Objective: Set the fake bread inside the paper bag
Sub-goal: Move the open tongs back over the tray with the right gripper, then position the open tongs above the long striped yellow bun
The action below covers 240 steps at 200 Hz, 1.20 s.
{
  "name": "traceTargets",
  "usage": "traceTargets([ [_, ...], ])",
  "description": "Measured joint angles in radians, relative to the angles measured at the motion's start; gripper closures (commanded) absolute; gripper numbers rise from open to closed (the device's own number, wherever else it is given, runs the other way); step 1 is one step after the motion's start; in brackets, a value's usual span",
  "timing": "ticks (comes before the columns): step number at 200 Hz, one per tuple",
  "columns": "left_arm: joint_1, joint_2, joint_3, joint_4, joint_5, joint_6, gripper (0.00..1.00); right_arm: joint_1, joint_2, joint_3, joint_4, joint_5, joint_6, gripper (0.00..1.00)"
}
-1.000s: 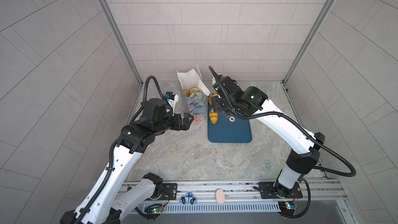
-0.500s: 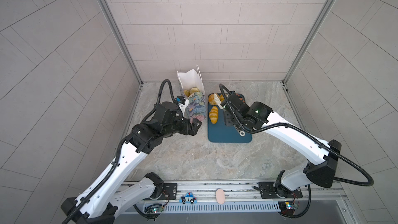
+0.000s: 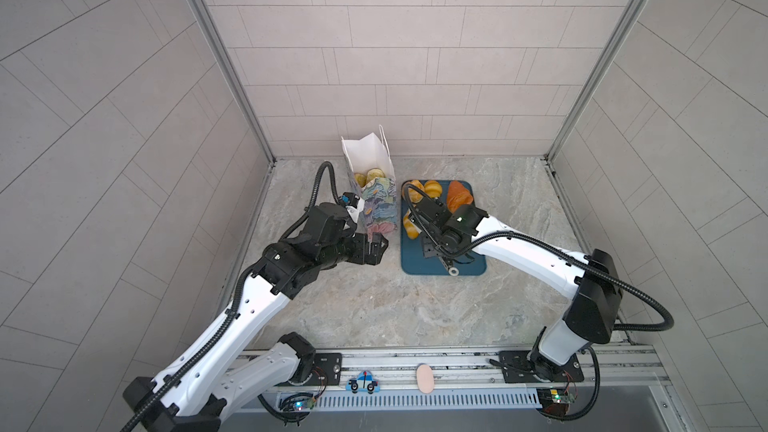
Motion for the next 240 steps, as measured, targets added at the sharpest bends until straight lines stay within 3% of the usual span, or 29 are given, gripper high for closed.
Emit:
traceTargets([
  [126, 0.000, -0.005, -0.126, 0.046, 0.000, -0.037, 0.00, -0.001, 0.156, 0.000, 0.059, -0.070, 0.020, 0.38],
  [240, 0.002, -0.012, -0.132, 0.044, -0.010, -0.034, 0.00, -0.054, 0.243, 0.061, 0.046, -0.075, 0.002, 0.44],
])
